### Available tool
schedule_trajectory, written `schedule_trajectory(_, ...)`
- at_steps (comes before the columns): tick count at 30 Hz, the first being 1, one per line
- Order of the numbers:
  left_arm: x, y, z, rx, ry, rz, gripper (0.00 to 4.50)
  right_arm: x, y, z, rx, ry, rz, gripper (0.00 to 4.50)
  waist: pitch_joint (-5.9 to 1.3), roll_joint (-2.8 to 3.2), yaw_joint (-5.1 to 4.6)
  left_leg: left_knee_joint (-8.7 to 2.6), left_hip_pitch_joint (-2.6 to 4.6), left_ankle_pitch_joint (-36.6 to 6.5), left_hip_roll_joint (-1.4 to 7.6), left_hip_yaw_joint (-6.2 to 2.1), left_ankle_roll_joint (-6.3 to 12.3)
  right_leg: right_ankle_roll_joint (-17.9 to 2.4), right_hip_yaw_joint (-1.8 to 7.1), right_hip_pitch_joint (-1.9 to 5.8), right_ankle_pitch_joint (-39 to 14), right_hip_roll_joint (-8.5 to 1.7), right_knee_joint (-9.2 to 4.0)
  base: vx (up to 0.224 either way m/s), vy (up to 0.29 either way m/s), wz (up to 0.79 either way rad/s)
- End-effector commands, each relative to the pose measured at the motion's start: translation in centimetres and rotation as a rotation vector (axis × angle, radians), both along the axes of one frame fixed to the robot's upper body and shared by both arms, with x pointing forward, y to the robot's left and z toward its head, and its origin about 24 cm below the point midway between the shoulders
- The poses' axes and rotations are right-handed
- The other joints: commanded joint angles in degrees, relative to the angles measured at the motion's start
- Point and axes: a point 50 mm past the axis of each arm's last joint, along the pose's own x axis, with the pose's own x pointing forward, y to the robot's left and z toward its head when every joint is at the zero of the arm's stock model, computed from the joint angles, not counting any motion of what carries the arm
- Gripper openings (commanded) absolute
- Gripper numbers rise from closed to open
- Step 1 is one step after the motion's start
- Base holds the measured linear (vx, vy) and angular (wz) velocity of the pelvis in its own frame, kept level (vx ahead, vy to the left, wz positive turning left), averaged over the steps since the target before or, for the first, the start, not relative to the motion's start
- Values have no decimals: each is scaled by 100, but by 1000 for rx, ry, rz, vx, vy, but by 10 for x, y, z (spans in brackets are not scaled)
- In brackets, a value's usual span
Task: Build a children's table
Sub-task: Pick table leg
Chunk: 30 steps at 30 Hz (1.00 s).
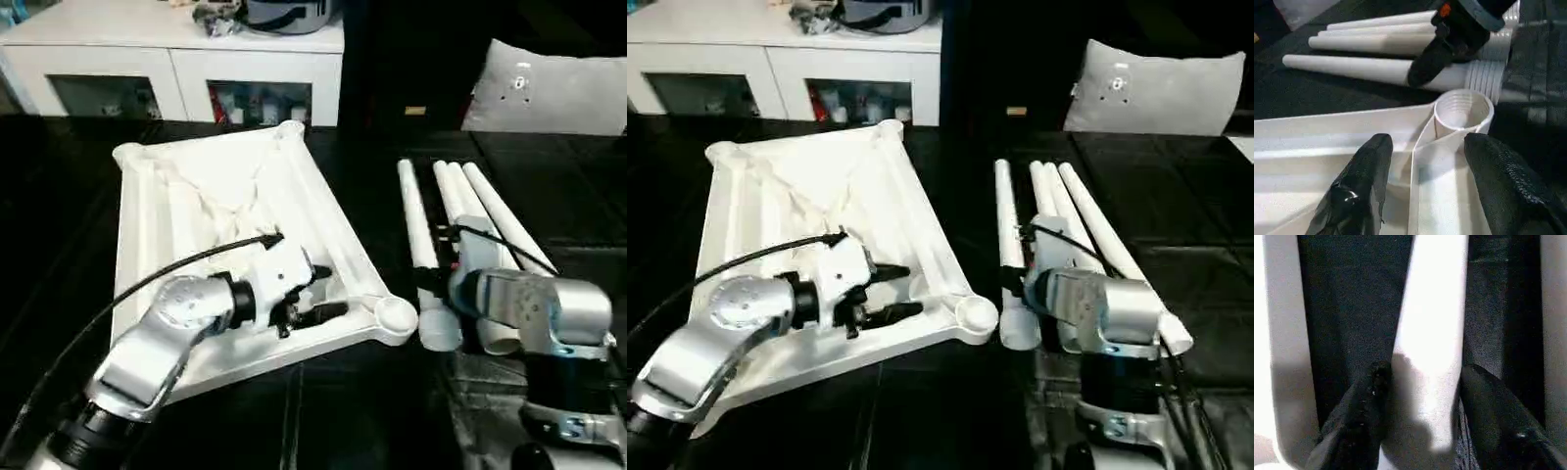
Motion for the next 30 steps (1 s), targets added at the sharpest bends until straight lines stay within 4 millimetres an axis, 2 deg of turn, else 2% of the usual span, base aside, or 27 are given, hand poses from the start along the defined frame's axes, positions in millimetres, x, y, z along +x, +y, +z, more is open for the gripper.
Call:
schedule_trajectory(1,9,4,5,9,-52,60,277,4,0,8,9,-42,-21,192,-322,-21,2,-416,139,-473,321,-50,-337,-1148,126,131,687,-335,-344,0,0,0)
schedule_trajectory(3,14,5,8,-21,-76,115,277,9,3,17,40,-114,-26,188,-326,-38,11,-423,141,-510,326,-59,-348,-1123,126,140,625,-352,-351,0,0,0)
schedule_trajectory(5,17,5,10,-30,-85,138,277,11,3,20,41,-155,-24,185,-334,-26,17,-413,137,-452,331,-59,-341,-1122,125,140,729,-360,-342,0,0,0)
schedule_trajectory(6,21,6,13,-53,-92,184,277,16,2,29,75,-276,-29,184,-335,-14,25,-410,132,-437,330,-61,-335,-1119,123,142,784,-365,-340,0,0,0)
schedule_trajectory(7,22,6,15,-67,-96,197,277,17,2,33,92,-316,-30,184,-338,-22,26,-405,133,-467,337,-55,-325,-1114,126,138,803,-373,-339,0,0,0)
schedule_trajectory(8,25,6,19,-101,-101,230,277,17,2,41,160,-379,-34,184,-337,-30,25,-403,122,-466,336,-56,-287,-1113,128,150,863,-375,-341,0,0,0)
schedule_trajectory(10,30,6,25,-150,-105,260,277,16,3,48,254,-425,-28,183,-348,14,48,-389,128,-439,329,-60,-214,-1125,129,145,1000,-367,-326,0,0,0)
schedule_trajectory(13,41,7,34,-208,-112,308,277,15,6,53,355,-474,3,182,-354,-6,58,-385,118,-347,318,-70,-119,-1205,110,163,1176,-352,-317,0,0,0)
schedule_trajectory(16,49,3,44,-287,-93,332,311,16,6,59,435,-562,28,181,-355,-9,78,-382,117,-354,322,-66,-96,-1266,106,160,1081,-368,-325,0,0,0)
schedule_trajectory(18,53,-8,57,-401,-63,307,322,11,10,72,617,-699,122,181,-358,-66,106,-370,106,-398,331,-48,-1,-1341,112,170,1051,-388,-328,0,0,0)
schedule_trajectory(19,53,-9,58,-413,-59,306,331,11,10,73,637,-709,131,181,-354,-62,125,-368,107,-413,335,-42,46,-1384,115,173,1061,-398,-324,0,0,0)
schedule_trajectory(20,56,-17,70,-545,12,300,350,3,12,80,783,-764,219,181,-354,-113,173,-353,94,-286,336,-33,209,-1464,110,183,1117,-402,-311,0,0,0)
schedule_trajectory(21,56,-17,70,-545,12,300,350,3,12,80,783,-764,219,181,-366,-93,195,-340,99,-224,341,-38,250,-1518,105,182,1171,-413,-295,0,0,0)
schedule_trajectory(22,57,-22,77,-633,69,296,359,-2,13,83,833,-775,277,181,-353,-146,191,-335,87,-155,343,-28,339,-1579,97,173,1204,-398,-305,0,0,0)
schedule_trajectory(24,58,-28,83,-711,114,285,376,-6,15,84,874,-781,325,181,-352,-130,237,-319,82,-55,344,-33,432,-1695,87,169,1192,-411,-304,0,0,0)
schedule_trajectory(26,56,-36,91,-825,188,235,389,-10,17,85,902,-785,374,181,-338,-153,238,-331,78,-102,342,-31,460,-1679,86,167,1016,-407,-319,0,0,0)
schedule_trajectory(29,50,-46,104,-982,280,151,427,-15,20,88,943,-798,429,181,-322,-176,282,-344,81,-257,346,-30,388,-1687,91,163,616,-427,-361,0,0,0)
schedule_trajectory(30,49,-47,106,-1003,293,144,427,-15,21,88,952,-801,435,181,-321,-174,278,-349,82,-269,348,-32,374,-1665,91,161,585,-420,-364,0,0,0)
